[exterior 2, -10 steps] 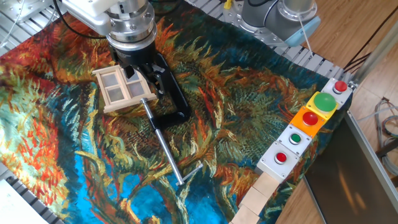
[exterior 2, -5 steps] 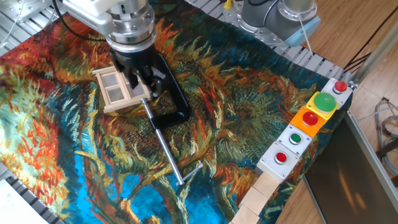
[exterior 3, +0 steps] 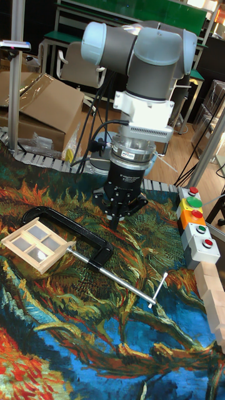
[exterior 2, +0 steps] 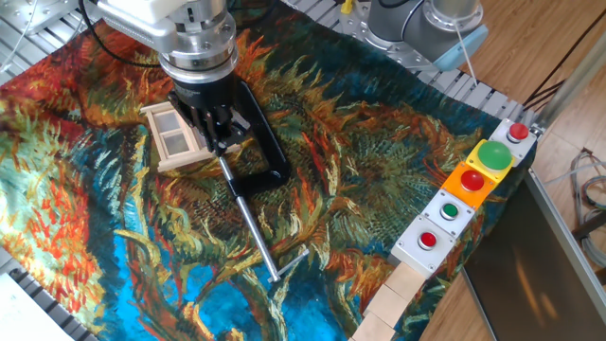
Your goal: Open a sliding window
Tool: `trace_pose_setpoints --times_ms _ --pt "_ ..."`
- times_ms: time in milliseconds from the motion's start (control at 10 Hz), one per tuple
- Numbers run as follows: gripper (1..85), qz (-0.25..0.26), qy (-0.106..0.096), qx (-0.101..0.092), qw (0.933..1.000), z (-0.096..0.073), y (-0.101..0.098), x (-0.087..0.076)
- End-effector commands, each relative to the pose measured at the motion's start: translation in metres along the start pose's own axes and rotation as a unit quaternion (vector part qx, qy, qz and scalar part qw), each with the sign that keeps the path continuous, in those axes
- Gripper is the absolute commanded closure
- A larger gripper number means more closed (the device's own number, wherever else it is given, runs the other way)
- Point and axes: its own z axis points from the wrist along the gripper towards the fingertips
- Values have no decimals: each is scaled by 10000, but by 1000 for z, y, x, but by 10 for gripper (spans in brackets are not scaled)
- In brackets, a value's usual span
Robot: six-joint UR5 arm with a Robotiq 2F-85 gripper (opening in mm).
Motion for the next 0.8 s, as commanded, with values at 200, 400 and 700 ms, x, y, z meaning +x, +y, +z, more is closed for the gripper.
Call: trace_pose_setpoints --times_ms 200,400,700 --pt "697 -347 -91 -181 9992 -4 19 -12" --pt "657 -488 -81 -74 9987 -6 20 -17" --pt "580 -478 -129 -305 9983 -9 37 -22"
